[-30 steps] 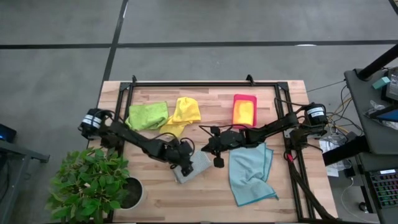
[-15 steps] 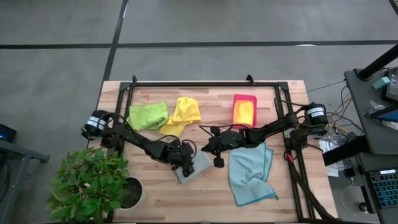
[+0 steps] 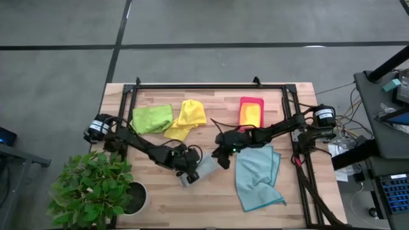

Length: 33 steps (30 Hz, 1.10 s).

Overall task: Fold microfiber towels
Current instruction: Put the folded gray microfiber towel into the red bin

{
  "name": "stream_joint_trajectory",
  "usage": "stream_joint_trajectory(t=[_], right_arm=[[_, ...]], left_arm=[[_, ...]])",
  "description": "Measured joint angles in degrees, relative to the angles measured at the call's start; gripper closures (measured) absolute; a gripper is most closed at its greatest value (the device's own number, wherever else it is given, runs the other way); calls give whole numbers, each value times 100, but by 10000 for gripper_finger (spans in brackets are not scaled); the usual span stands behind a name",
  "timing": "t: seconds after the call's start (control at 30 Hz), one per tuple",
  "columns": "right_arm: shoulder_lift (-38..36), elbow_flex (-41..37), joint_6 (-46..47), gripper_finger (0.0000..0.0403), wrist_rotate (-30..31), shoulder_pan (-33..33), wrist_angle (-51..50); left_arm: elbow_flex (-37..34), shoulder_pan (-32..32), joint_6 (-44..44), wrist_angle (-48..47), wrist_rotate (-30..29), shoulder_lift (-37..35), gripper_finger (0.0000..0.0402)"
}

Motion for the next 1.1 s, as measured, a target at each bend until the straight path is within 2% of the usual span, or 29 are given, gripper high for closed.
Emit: stream_joint_trajectory(t=[0.27,0.47,0.73,1.1], right_arm=[[3,0,637,211,-155,-22,-116],[164,2,703,164,-121,-18,-112],[596,69,612,151,-122,-18,401],[1294,693,102,182,-308,59,458]], left_arm=[[-11,-242,555,24,-802,16,377],[-19,-541,1063,54,-1823,89,376],[-102,-655,1029,291,-2050,170,376],[-124,-663,1031,516,-2222,167,376]])
